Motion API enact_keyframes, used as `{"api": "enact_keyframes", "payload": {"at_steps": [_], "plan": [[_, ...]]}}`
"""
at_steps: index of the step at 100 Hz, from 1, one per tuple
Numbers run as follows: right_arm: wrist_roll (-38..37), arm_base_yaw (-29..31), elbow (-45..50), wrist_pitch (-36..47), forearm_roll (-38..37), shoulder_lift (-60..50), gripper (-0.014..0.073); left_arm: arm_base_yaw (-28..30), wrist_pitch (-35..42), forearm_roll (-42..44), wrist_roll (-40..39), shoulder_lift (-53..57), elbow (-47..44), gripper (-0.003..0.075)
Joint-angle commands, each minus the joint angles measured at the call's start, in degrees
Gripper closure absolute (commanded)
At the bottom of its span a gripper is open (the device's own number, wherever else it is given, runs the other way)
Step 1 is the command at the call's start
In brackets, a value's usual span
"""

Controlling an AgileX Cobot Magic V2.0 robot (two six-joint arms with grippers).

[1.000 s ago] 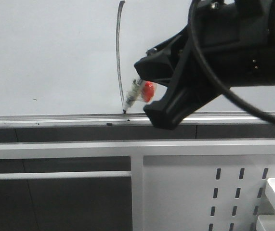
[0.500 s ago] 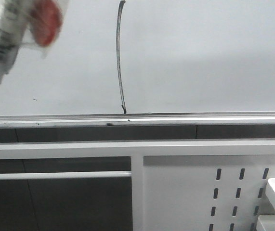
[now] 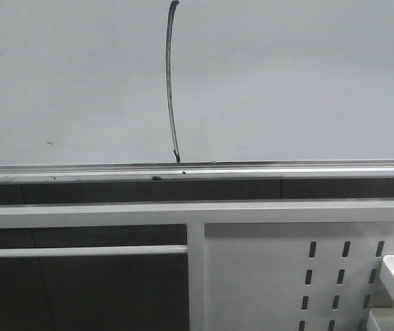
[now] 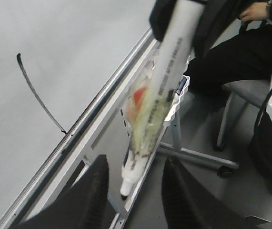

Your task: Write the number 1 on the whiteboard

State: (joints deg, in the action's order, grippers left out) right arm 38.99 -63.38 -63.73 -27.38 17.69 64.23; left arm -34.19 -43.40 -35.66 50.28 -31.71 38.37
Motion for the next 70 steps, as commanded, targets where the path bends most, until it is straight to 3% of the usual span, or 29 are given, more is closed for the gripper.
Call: {"api": "enact_keyframes", "payload": {"at_steps": [1, 49, 70], "plan": [[0.31, -0.25, -3.32, 2.50, 0.50, 0.25, 0.0671, 0.12, 2.61, -3.63, 1.91, -1.58, 2.31, 0.0481], [0.31, -2.56, -3.32, 3.91, 0.39, 0.64, 0.0671, 0.12, 2.28, -3.63, 1.91, -2.93, 2.31, 0.0484], [0.31, -2.56, -3.32, 4.43, 0.39, 0.64, 0.0671, 0.12, 2.28, -3.14, 1.91, -2.93, 2.31, 0.0608]]}}
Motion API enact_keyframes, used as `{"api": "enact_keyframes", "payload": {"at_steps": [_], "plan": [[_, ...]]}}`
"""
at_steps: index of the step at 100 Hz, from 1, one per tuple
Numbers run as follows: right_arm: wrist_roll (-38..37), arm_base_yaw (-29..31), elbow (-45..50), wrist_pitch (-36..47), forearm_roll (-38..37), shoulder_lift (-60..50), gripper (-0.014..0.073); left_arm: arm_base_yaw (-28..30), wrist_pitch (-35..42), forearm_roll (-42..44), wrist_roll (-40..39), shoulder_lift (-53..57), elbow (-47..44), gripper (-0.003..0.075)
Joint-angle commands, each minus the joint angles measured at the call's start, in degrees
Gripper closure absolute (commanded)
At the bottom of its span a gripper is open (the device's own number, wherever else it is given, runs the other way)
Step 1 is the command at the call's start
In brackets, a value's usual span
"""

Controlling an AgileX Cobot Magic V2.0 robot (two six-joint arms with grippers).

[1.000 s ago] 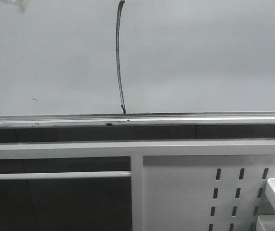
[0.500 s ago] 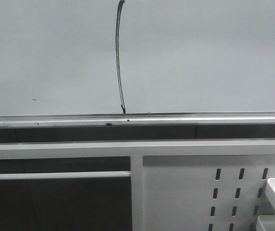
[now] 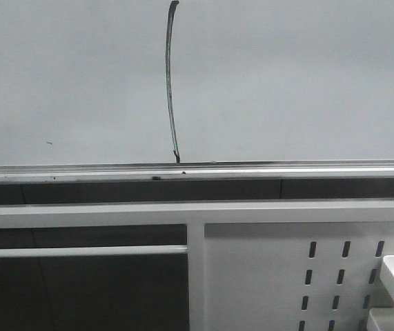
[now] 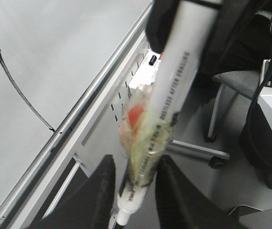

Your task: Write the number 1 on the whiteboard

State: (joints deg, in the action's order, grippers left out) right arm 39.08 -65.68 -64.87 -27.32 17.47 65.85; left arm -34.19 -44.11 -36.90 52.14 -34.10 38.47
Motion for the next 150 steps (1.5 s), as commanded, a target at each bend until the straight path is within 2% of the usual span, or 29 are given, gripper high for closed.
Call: {"api": "enact_keyframes", "payload": {"at_steps": [1, 42, 83, 88, 95, 102, 109, 114, 120, 127, 134, 139, 150], "plan": [[0.22, -0.26, -2.18, 4.38, 0.62, -0.98, 0.0671, 0.12, 2.99, -1.89, 0.04, -0.53, 2.21, 0.0617], [0.22, -0.26, -2.18, 4.27, 0.62, -0.98, 0.0671, 0.12, 2.90, -1.89, 0.04, -0.53, 2.21, 0.0738], [0.22, -0.26, -2.18, 4.63, 0.62, -0.98, 0.0650, 0.12, 4.96, -2.33, 0.04, -0.53, 2.21, 0.0740], [0.22, -0.26, -2.18, 4.84, 0.62, -0.98, 0.0601, 0.12, 6.35, -2.71, 0.04, -0.53, 2.21, 0.0740], [0.22, -0.26, -2.18, 5.88, 0.62, -0.98, 0.0461, 0.12, 9.15, -4.52, 0.04, -0.53, 1.66, 0.0740], [0.22, -0.26, -2.18, 8.14, 0.62, -0.98, 0.0243, 0.12, 11.91, -7.30, 0.04, -0.88, 0.74, 0.0740], [0.22, -0.26, -2.18, 10.78, 0.62, -1.11, 0.0071, 0.12, 13.58, -9.62, 0.04, -1.80, -0.26, 0.0740], [0.22, -0.26, -2.18, 12.10, 0.62, -1.28, -0.0008, 0.12, 14.24, -10.69, 0.04, -2.50, -1.09, 0.0740], [0.22, -0.01, -2.18, 12.41, 0.53, -2.09, -0.0041, 0.12, 16.09, -12.01, 0.04, -3.61, -2.04, 0.0740], [0.22, 0.86, -2.18, 11.48, 0.53, -3.53, -0.0024, 0.12, 20.53, -15.25, 0.04, -4.84, -3.58, 0.0740], [0.22, 2.27, -1.79, 9.43, 0.53, -5.47, 0.0056, 0.12, 26.82, -20.97, 0.04, -6.20, -5.19, 0.0740], [-0.01, 3.70, -1.52, 6.91, 0.53, -7.00, 0.0183, 0.12, 30.99, -25.02, 0.04, -7.29, -6.17, 0.0740], [-0.75, 7.17, 1.02, 1.08, 0.38, -11.49, 0.0612, 0.12, 37.04, -27.52, 0.04, -10.87, -7.04, 0.0740]]}}
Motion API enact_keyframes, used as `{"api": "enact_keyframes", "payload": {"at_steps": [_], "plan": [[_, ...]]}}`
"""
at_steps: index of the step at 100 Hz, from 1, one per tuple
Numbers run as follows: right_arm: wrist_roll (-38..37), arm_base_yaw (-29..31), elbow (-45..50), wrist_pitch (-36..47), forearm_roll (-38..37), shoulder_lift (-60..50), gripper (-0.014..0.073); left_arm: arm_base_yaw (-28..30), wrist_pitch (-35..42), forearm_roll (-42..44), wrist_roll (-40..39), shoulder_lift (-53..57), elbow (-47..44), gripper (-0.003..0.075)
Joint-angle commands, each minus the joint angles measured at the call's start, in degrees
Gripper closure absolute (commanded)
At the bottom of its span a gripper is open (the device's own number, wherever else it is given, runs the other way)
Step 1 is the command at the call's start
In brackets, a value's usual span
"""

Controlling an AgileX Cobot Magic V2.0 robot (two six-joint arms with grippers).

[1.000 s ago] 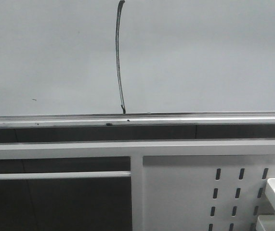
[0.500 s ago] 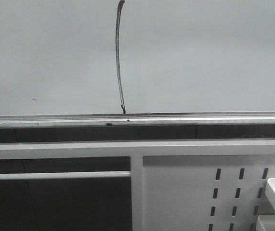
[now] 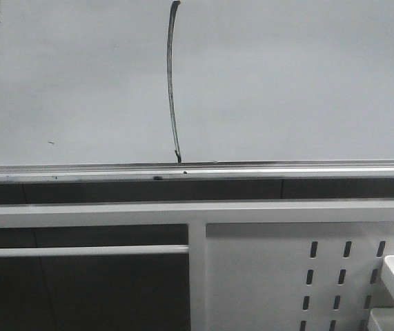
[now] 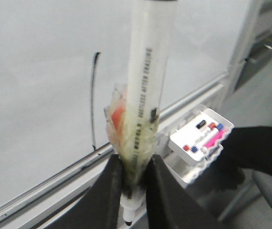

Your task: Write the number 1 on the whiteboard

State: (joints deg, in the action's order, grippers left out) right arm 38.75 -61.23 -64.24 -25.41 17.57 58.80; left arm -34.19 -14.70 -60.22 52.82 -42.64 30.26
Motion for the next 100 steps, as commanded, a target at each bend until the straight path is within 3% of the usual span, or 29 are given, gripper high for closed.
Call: {"api": "enact_keyframes", "payload": {"at_steps": [1, 17, 35, 55, 72, 100], "plan": [[-0.42, 3.21, 0.67, -1.32, 0.29, -4.79, 0.0662, 0.12, 7.92, -4.21, -0.64, -2.58, 1.16, 0.0740], [-0.56, 7.96, 9.54, -0.89, -0.54, -14.48, 0.0651, -2.75, 16.49, -4.31, -0.64, -8.71, 1.16, 0.0740], [-0.56, 12.66, 20.84, 3.69, -0.54, -26.59, 0.0651, -11.60, 30.20, -4.31, -1.31, -15.44, 1.28, 0.0740], [-0.67, 16.55, 29.08, 4.19, -0.54, -34.01, 0.0651, -19.49, 38.69, -4.06, -2.07, -22.53, 4.19, 0.0740], [-1.73, 17.13, 31.84, 5.55, -0.54, -36.24, 0.0651, -19.16, 42.73, -1.63, -11.64, -27.29, 6.63, 0.0739], [-1.98, 17.13, 32.03, 5.77, -0.54, -36.24, 0.0651, -18.89, 49.28, 0.92, -15.25, -30.82, 8.09, 0.0740]]}}
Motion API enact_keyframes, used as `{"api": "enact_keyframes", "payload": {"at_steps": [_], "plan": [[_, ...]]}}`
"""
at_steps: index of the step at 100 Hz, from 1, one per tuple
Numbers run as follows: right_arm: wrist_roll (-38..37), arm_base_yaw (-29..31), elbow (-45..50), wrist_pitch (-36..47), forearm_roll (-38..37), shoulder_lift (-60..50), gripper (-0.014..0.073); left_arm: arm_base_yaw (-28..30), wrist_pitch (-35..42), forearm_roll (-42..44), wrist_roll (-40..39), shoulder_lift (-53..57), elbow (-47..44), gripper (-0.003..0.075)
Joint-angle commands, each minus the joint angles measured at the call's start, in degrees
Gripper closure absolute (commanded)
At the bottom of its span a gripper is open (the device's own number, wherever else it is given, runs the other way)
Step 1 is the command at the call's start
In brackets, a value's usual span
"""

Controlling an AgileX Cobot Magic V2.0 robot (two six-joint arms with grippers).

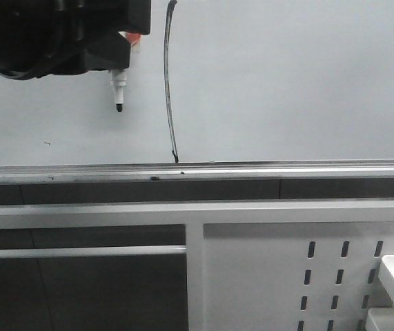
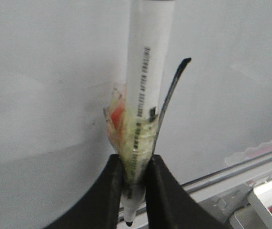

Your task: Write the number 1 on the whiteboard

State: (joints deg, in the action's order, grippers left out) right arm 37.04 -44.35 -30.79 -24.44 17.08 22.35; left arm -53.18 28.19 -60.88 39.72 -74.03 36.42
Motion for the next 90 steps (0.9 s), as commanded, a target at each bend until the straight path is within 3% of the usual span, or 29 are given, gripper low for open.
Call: {"api": "enact_keyframes", "payload": {"at_steps": [1, 51, 90], "plan": [[-0.27, 0.25, -1.41, 4.81, -0.04, 0.20, 0.0651, 0.10, 6.68, 1.59, -2.29, 0.54, 1.94, 0.0739], [-0.27, 0.25, -1.41, 4.81, 0.23, 0.20, 0.0651, 5.71, 5.68, 4.09, -4.20, -0.40, 2.53, 0.0740], [-0.27, 0.25, -1.41, 4.81, 2.13, 0.20, 0.0651, 6.05, 1.20, 3.99, -4.20, -0.40, 5.91, 0.0740]]}}
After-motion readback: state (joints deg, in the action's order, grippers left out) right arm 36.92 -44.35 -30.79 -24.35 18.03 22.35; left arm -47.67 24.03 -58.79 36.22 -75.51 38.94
